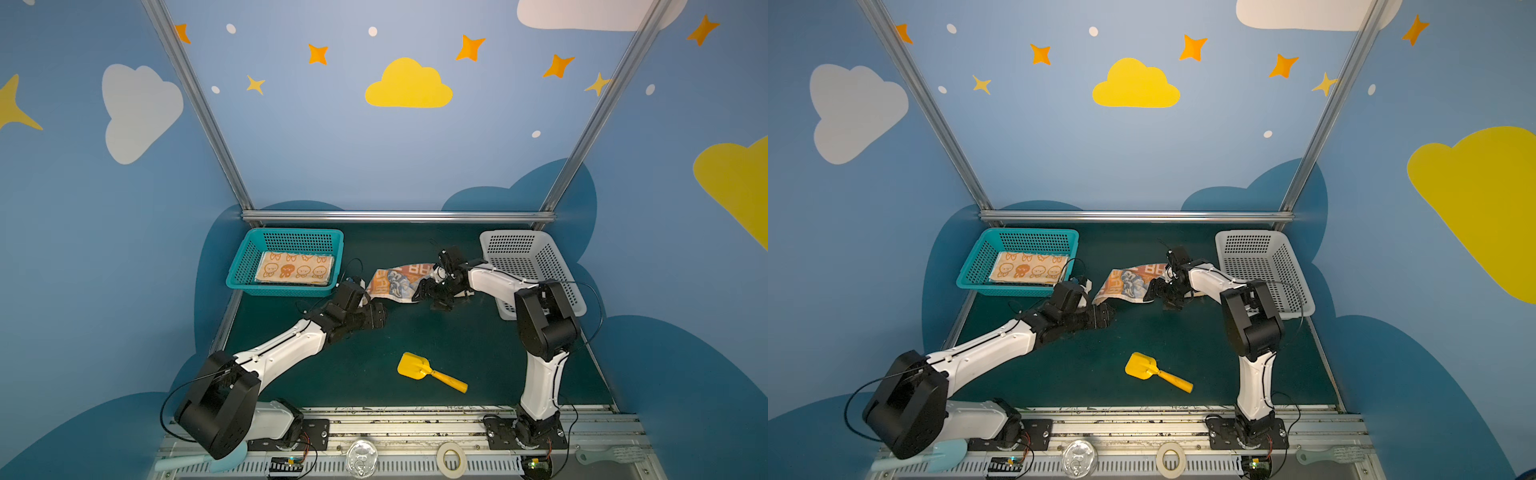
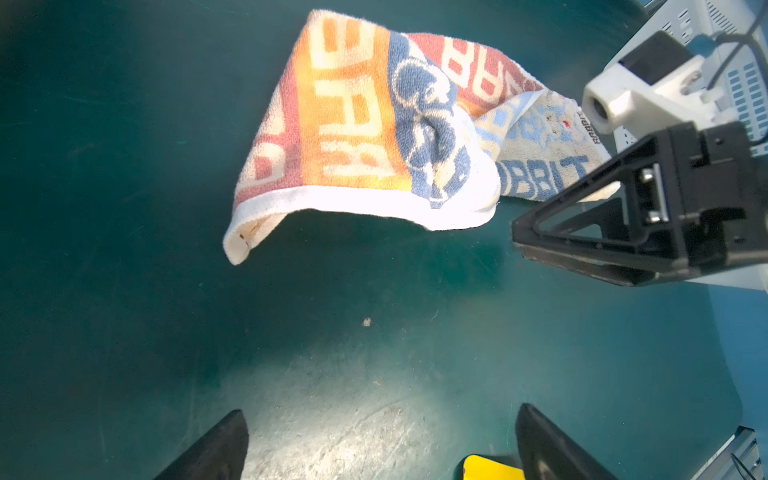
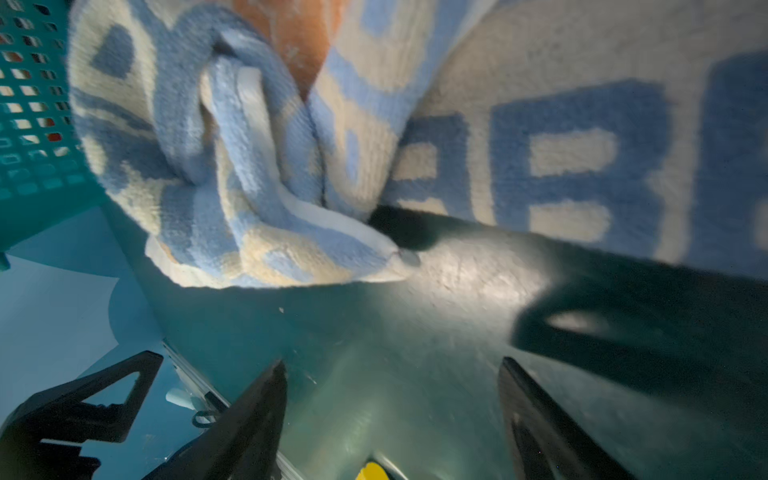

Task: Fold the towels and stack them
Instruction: 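Grasp the towel's hanging corner with the left gripper while the right holds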

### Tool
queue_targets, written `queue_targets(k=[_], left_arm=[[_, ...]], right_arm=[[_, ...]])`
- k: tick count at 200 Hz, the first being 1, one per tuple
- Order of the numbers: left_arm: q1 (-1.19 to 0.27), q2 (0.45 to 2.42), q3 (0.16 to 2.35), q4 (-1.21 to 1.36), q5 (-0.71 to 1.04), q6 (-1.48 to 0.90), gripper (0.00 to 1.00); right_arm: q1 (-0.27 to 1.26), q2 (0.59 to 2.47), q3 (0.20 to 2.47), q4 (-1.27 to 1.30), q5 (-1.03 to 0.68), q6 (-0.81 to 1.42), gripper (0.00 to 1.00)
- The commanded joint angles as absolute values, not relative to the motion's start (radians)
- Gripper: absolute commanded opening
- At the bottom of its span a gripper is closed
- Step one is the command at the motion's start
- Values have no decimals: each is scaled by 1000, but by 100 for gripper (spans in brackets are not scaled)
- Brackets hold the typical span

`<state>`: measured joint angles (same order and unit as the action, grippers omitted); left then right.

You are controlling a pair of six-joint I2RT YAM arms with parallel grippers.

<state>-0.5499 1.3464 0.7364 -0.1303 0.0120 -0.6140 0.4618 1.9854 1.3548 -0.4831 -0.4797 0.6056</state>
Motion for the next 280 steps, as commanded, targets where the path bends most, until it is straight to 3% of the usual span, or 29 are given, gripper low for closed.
queue_targets(k=[1,82,145,238,280], left_arm=[[-548,1325,724,-135,9,-602,99],[-548,1364,737,-124,21,-596,99],[-548,1391,759,-130,18,-588,99],[-548,1421,771,-132,24,-586,99],[-545,1434,792,-178,-13,-577,99]], right_arm=[[456,2005,1336,-378,-528,634,78],[423,2040,1245,-196,-576,656,69],[420,2071,1203,-95,-654,655,53],[420,2082,1184,-51,-670,662,17],[419,2028,1180,-110,-630,633,8]])
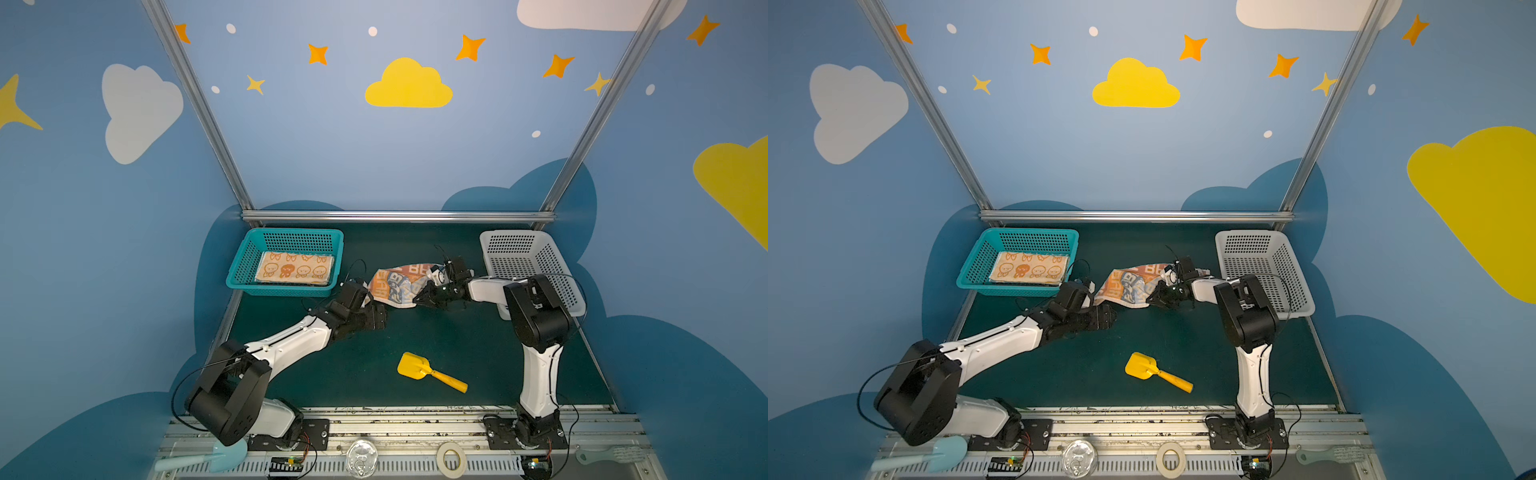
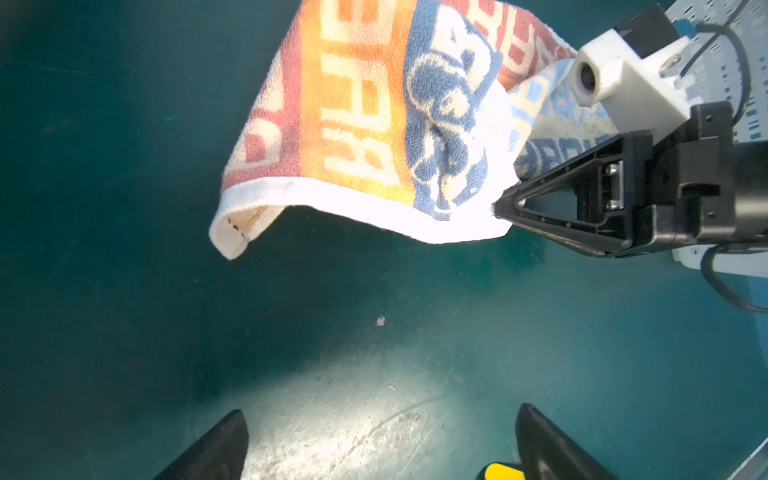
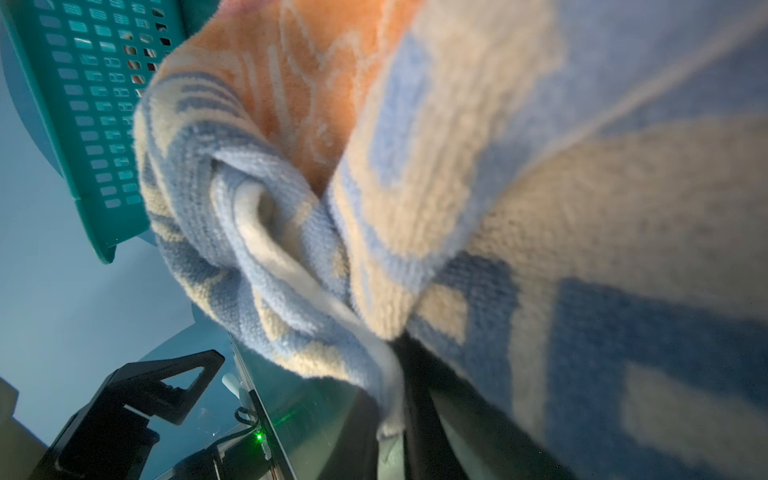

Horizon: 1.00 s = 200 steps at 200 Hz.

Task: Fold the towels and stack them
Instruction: 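Grasp the towel's hanging corner with the left gripper while the right holds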

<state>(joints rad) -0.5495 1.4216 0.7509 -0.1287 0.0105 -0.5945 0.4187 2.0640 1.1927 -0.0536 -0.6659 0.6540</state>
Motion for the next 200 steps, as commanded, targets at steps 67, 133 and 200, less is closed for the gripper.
queue_targets(k=[67,133,200], left_arm=[[-543,1512,865,-277,-39,-516,99],[-545,1621,885,-216,43,-542,99],[-563,1718,949,-208,39,-504,82]], right_arm=[[362,1868,1165,-266,-564,614,0],[319,1803,1125,-325,-529,591,0],[307,1787,1114,-333,-537,580,0]])
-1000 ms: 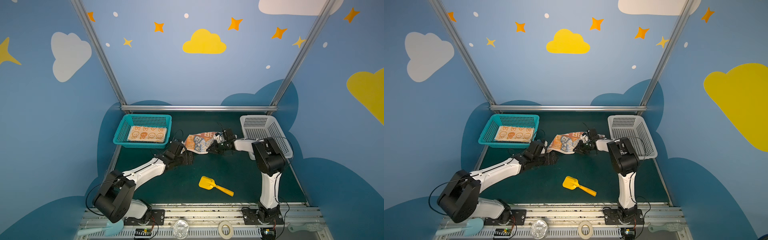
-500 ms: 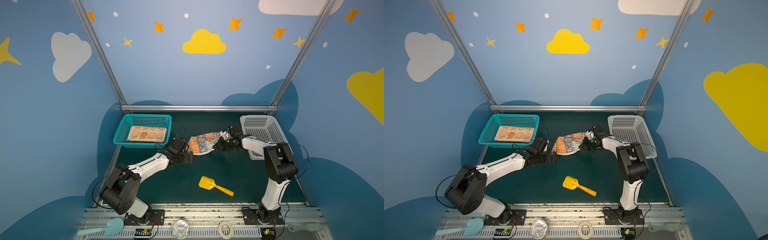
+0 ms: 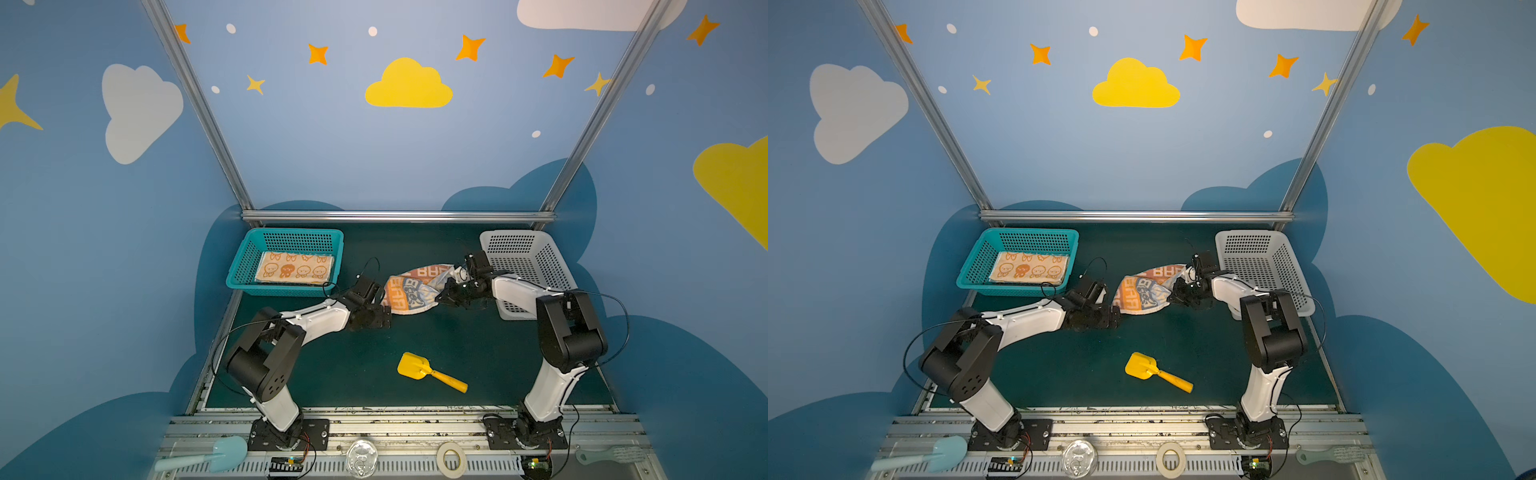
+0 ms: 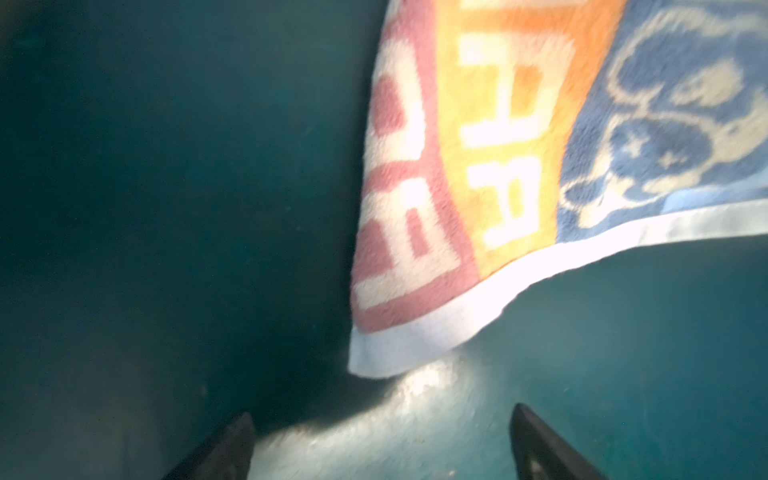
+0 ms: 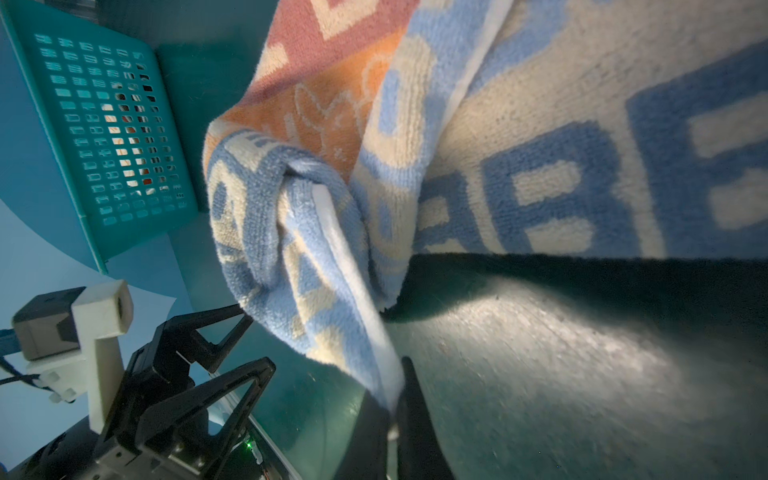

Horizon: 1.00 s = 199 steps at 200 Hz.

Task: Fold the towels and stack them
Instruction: 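Grasp the towel's hanging corner with the left gripper while the right holds, then stretch the towel between both grippers and lay it flat on the table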

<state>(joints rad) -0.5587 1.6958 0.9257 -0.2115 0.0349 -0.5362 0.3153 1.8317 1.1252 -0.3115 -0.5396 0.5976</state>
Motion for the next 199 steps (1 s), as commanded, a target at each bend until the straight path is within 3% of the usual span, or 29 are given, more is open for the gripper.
queue_targets(k=[1,32,114,199], left_arm=[[-564,1719,949,-208,37,-502,81],[-566,1737,947,-205,7,-481,60],[-575,1738,909,-104,10,-543,47],[-584,1792,932,-116,-33,-506,18]], right_arm=[[306,1787,1114,-333,-537,580,0],[300,1783,1109,-329,-543,580,0],[289,1786,1104,-323,-551,580,0],[280,1766,1095,-327,-553,578,0]])
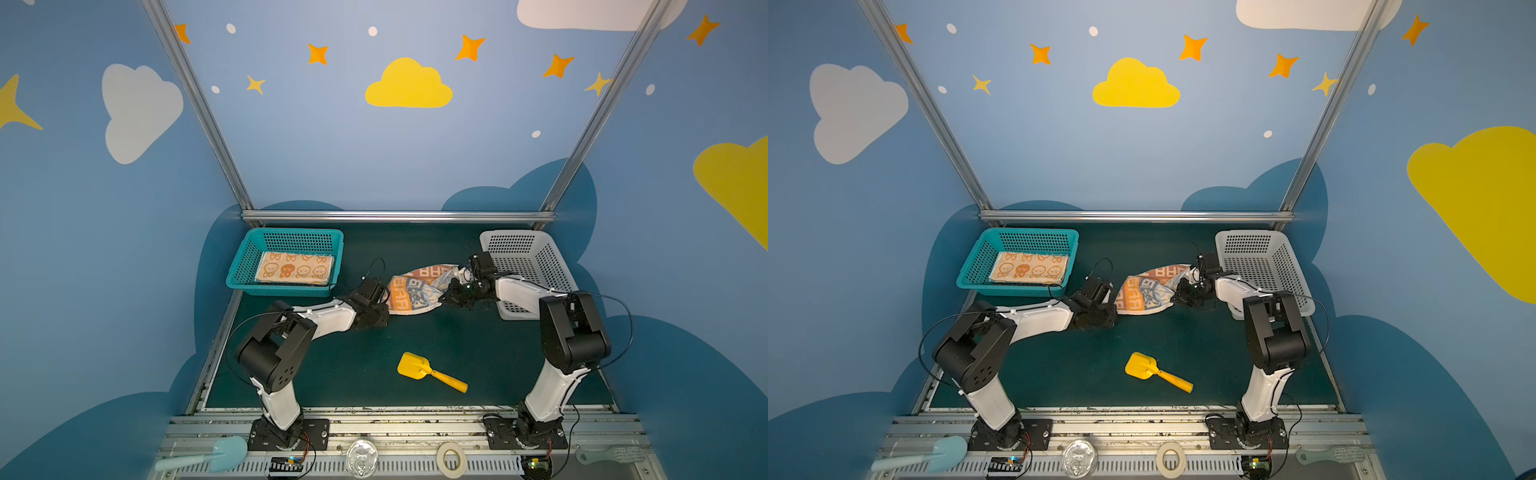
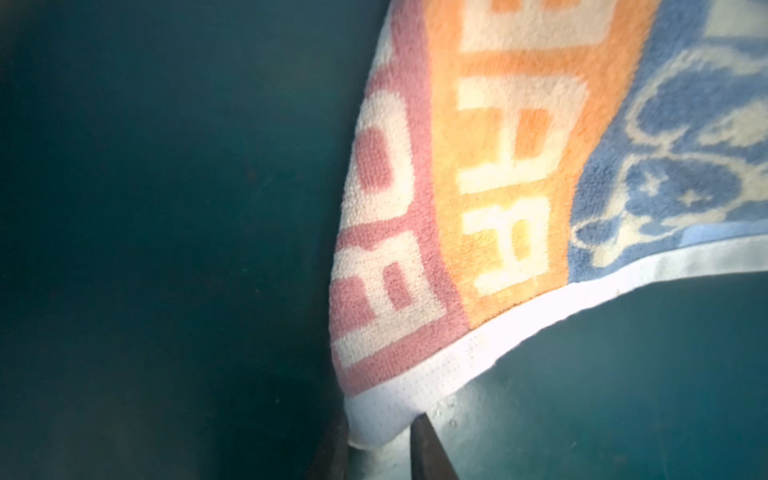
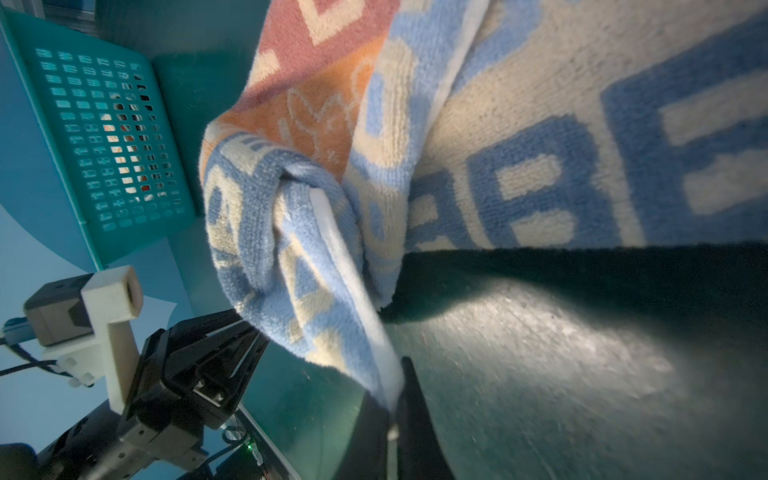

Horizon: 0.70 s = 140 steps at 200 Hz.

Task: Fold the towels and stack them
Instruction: 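Stretch the towel between both grippers and lay it flat on the table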

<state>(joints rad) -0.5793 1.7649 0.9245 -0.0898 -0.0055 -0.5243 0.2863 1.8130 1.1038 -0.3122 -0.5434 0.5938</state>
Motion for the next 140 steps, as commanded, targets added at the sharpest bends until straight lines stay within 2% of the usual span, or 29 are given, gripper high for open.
queue_targets(k=[1,28,59,98,140], left_arm=[[-584,1793,933,-117,-34,-505,17],[-583,1783,950,-162,-65,-476,4],[-576,1714,1018,-266,-157,-424,4],[-534,1572,1174,-398,-290,-364,4],[-517,1489,1378,-417,-381,-240,4]], right_arm=[[280,1766,1096,-328,-552,578,0],[279,1755,1127,-373,-543,567,0],[281,1709,1243,-501,-515,534,0],[281,1672,1509,-731,-457,480,0],[281,1668,1784,-840,-457,425,0]])
